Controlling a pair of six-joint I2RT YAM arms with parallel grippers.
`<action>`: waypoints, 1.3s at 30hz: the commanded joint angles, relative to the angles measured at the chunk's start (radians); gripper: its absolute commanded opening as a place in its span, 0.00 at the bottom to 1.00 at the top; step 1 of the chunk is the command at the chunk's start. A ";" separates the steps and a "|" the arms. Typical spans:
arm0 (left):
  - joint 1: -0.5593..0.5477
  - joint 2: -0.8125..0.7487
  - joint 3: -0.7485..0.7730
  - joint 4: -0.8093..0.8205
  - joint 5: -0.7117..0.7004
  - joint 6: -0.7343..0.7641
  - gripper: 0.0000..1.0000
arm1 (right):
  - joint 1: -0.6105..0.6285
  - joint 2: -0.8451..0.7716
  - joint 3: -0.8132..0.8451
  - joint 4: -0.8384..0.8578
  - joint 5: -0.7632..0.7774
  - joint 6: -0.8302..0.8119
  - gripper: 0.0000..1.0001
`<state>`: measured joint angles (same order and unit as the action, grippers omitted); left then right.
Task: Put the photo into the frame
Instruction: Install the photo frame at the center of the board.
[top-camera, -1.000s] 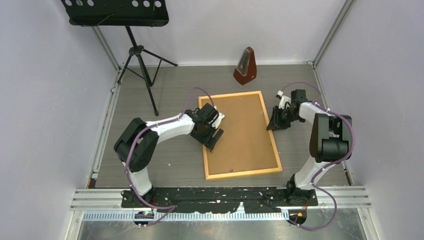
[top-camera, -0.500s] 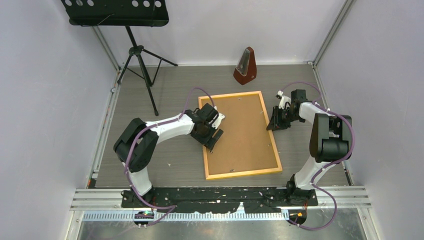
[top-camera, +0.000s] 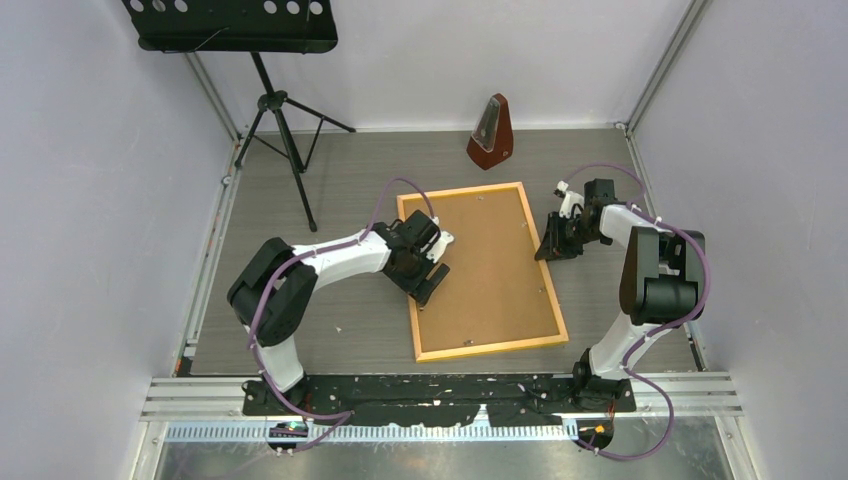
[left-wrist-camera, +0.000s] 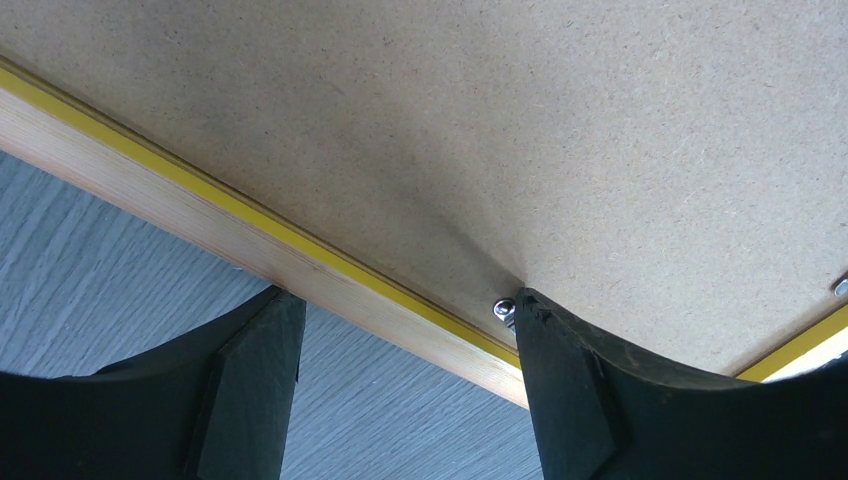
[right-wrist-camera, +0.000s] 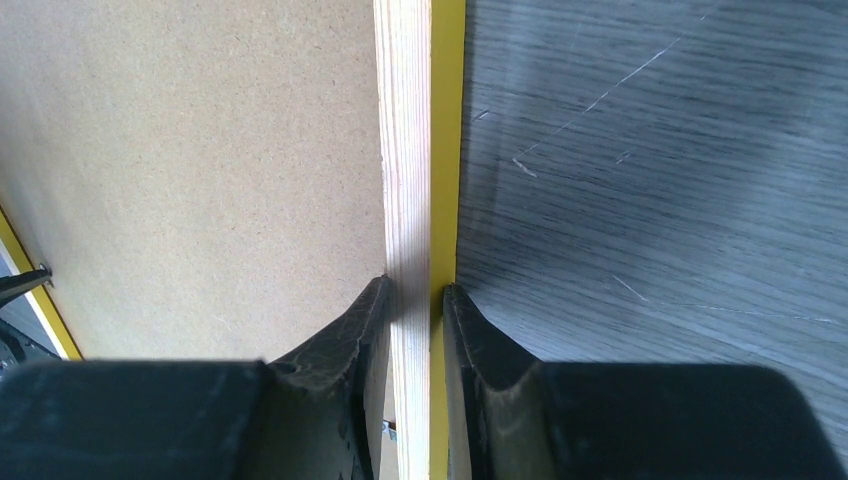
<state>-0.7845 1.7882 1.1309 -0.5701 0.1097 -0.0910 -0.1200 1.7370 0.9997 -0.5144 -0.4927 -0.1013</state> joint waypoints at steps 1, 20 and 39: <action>-0.041 0.041 -0.053 -0.067 0.117 0.020 0.72 | -0.006 -0.002 0.001 0.027 0.002 0.005 0.06; -0.041 0.019 -0.055 -0.108 0.151 0.012 0.52 | -0.015 0.010 0.006 0.024 -0.003 0.002 0.06; -0.041 0.034 -0.042 -0.132 0.199 0.027 0.75 | -0.019 0.010 0.010 0.021 -0.006 0.003 0.06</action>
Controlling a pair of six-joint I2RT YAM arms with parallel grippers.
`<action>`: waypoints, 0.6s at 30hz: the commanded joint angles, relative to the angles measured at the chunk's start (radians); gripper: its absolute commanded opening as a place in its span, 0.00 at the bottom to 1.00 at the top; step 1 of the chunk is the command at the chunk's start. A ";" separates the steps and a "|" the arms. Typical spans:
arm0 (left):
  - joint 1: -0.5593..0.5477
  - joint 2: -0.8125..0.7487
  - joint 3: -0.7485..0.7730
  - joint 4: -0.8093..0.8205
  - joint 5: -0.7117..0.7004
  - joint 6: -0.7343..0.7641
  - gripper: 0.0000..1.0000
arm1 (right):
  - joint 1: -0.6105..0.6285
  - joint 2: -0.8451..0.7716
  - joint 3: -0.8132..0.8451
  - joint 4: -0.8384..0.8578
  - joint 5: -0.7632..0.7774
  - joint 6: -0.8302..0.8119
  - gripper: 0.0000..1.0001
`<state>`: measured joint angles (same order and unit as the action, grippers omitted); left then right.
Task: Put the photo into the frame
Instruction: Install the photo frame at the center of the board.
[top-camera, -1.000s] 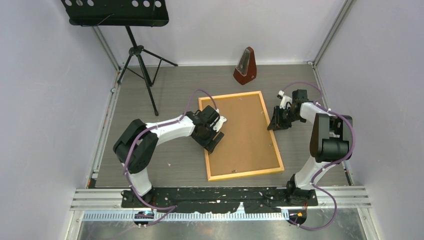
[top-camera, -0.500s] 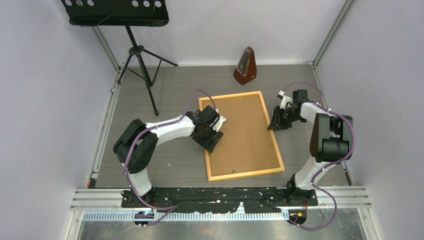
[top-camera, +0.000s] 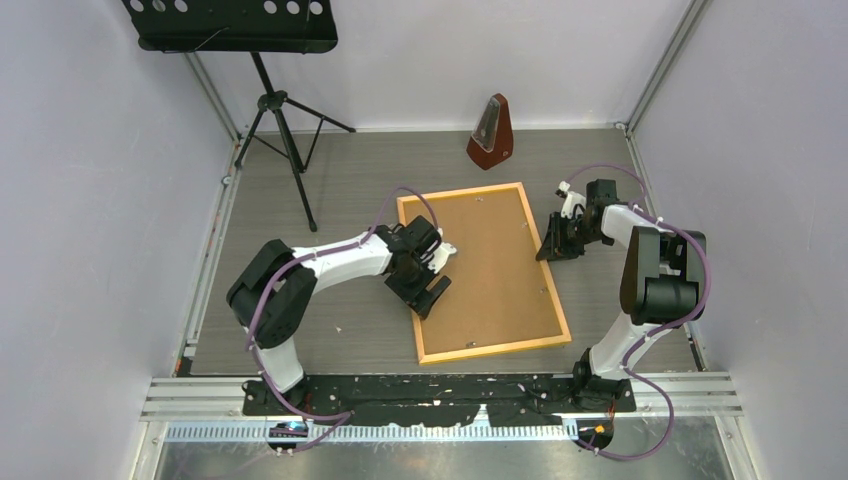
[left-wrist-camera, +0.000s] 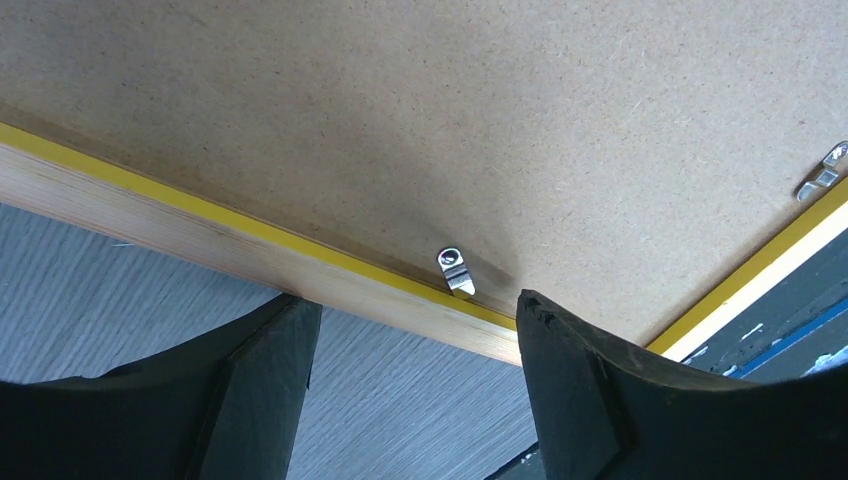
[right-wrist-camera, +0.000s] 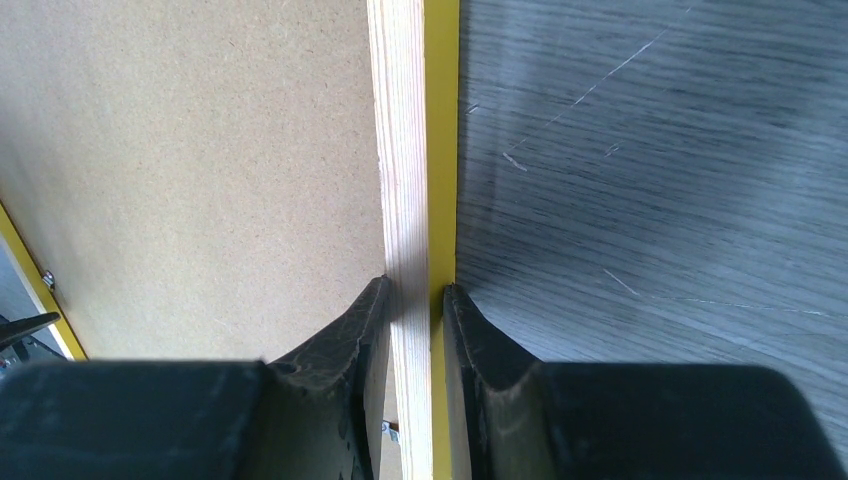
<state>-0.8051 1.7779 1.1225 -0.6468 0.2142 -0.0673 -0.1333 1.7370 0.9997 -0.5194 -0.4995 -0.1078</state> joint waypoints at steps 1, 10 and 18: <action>-0.020 0.047 -0.032 -0.055 0.091 0.003 0.74 | -0.006 0.011 0.011 0.025 0.000 0.010 0.06; -0.020 0.072 -0.006 -0.030 0.020 -0.014 0.67 | -0.006 0.013 0.011 0.024 -0.012 0.008 0.06; -0.020 0.086 0.000 -0.010 -0.015 -0.022 0.50 | -0.009 0.008 0.010 0.023 -0.024 0.007 0.06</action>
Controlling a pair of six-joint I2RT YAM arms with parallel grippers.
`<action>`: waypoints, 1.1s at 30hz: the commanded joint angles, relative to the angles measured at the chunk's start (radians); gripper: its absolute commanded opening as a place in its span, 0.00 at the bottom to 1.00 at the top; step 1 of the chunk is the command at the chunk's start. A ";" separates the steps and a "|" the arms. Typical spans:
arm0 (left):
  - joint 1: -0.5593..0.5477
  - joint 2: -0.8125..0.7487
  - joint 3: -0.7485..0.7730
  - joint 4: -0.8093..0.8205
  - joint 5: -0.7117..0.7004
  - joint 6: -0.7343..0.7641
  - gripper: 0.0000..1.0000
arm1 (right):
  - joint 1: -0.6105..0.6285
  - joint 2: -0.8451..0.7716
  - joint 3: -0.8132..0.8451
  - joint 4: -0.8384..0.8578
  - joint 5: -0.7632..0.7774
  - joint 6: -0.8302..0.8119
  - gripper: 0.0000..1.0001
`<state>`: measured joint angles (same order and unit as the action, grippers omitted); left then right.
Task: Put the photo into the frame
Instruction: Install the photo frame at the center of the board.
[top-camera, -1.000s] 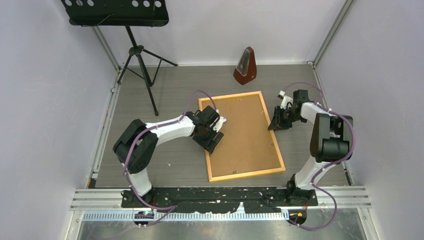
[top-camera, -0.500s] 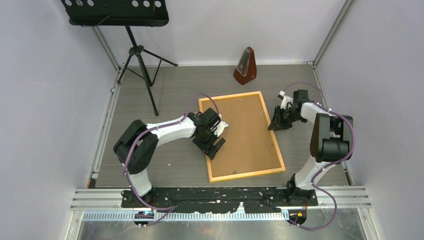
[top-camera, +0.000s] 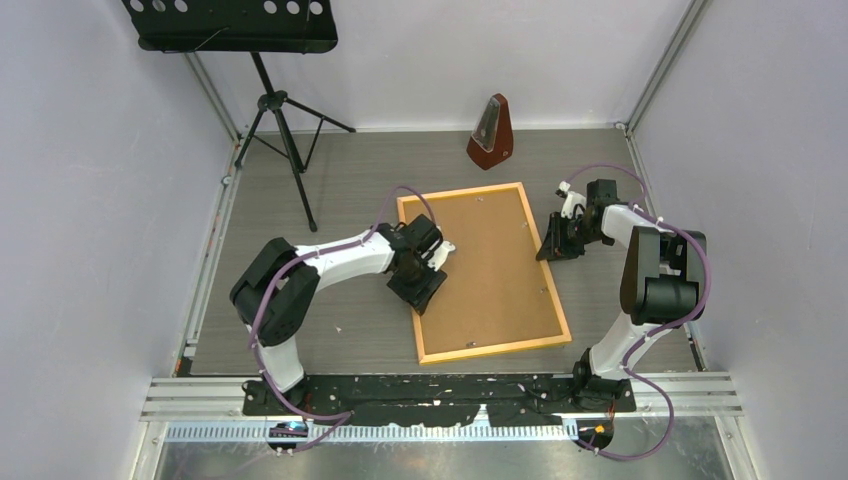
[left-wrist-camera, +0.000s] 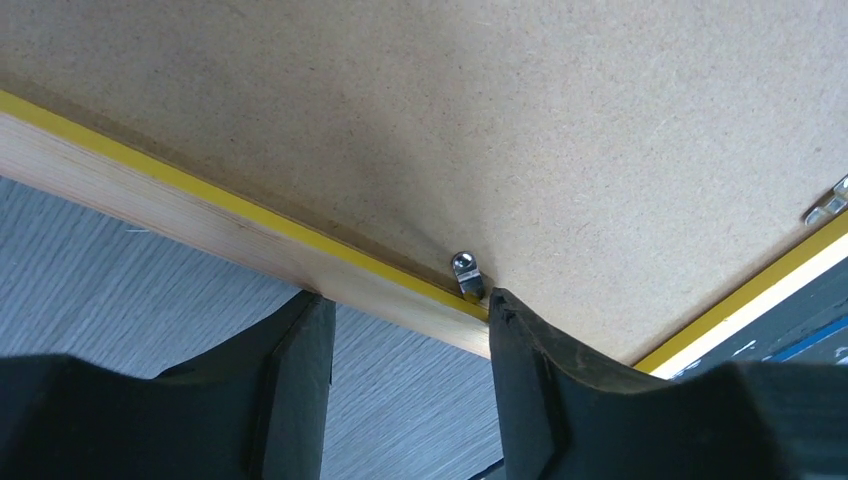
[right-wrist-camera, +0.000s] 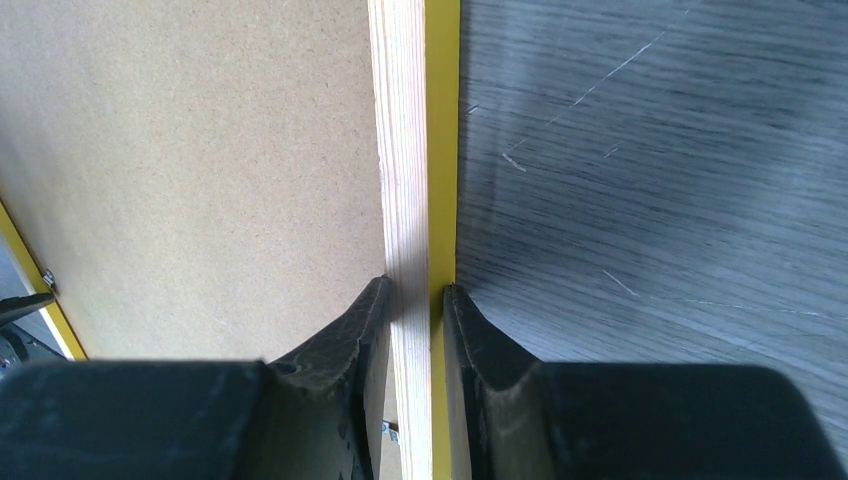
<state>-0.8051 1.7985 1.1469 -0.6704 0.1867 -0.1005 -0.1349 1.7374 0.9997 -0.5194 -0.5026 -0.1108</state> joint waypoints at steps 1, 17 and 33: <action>-0.020 0.063 -0.025 0.017 0.009 0.012 0.46 | -0.009 0.009 0.011 0.023 -0.022 0.010 0.06; -0.027 -0.022 -0.033 0.048 -0.039 0.029 0.67 | -0.011 0.006 0.015 0.021 -0.048 0.005 0.06; -0.049 0.024 -0.020 0.076 -0.174 0.041 0.56 | -0.012 0.013 0.015 0.019 -0.060 0.003 0.06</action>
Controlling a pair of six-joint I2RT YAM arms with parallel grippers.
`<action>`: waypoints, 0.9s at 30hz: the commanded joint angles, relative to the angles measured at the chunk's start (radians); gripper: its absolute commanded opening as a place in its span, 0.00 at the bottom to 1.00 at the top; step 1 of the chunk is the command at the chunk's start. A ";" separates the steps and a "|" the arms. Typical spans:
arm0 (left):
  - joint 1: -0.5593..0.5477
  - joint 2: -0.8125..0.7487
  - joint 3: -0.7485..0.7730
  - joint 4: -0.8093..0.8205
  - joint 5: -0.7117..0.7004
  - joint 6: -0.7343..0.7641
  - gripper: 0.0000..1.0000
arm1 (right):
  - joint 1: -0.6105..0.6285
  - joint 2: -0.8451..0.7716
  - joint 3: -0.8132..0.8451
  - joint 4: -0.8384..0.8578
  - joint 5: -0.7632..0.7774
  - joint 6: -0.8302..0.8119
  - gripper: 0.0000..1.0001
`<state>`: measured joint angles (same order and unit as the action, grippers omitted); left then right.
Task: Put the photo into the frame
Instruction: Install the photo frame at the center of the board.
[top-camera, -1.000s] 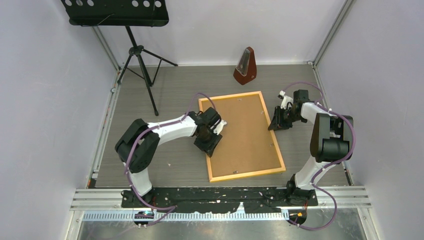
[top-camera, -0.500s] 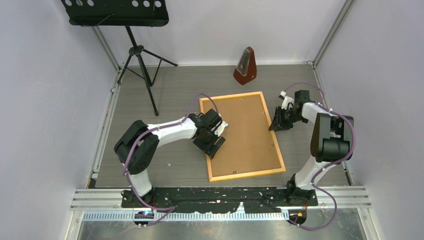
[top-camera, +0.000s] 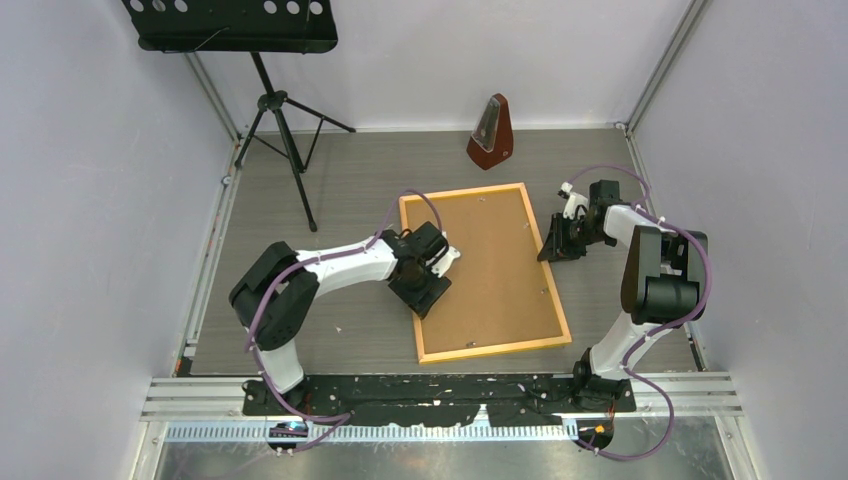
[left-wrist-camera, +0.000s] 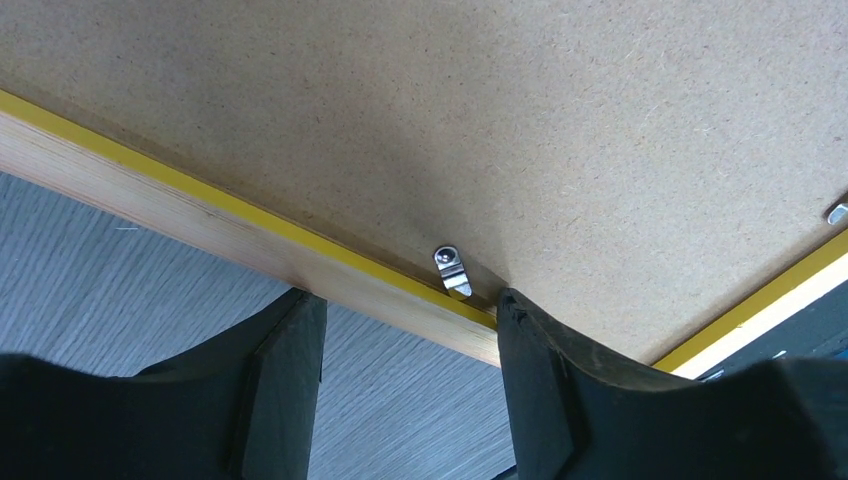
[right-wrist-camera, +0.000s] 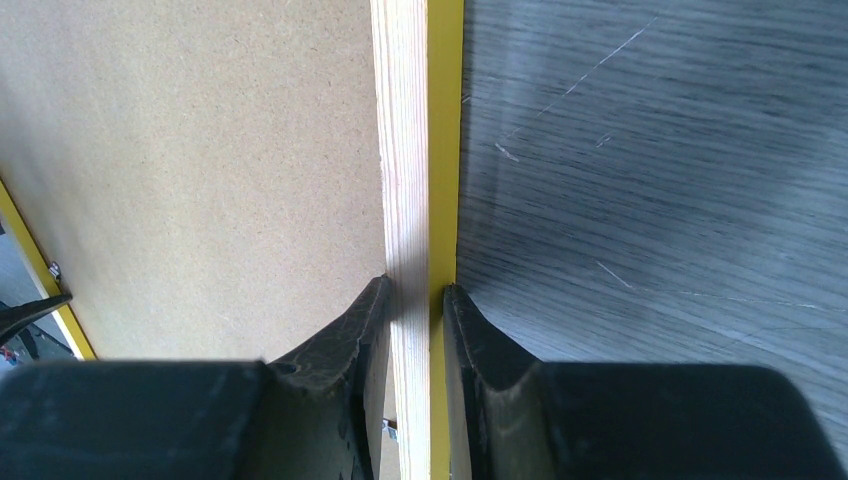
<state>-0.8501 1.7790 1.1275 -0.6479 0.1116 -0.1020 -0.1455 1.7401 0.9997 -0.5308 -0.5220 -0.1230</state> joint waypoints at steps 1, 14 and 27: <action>-0.004 0.047 0.003 0.056 -0.103 0.044 0.54 | -0.002 0.010 0.014 0.030 -0.041 0.016 0.06; -0.013 -0.027 0.005 0.099 -0.183 0.097 0.14 | -0.003 0.014 0.014 0.029 -0.045 0.016 0.06; -0.020 -0.066 0.041 0.082 -0.197 0.132 0.45 | -0.003 0.007 0.014 0.028 -0.044 0.013 0.06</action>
<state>-0.8639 1.7603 1.1347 -0.5980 -0.0669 -0.0166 -0.1478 1.7420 1.0000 -0.5148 -0.5259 -0.1143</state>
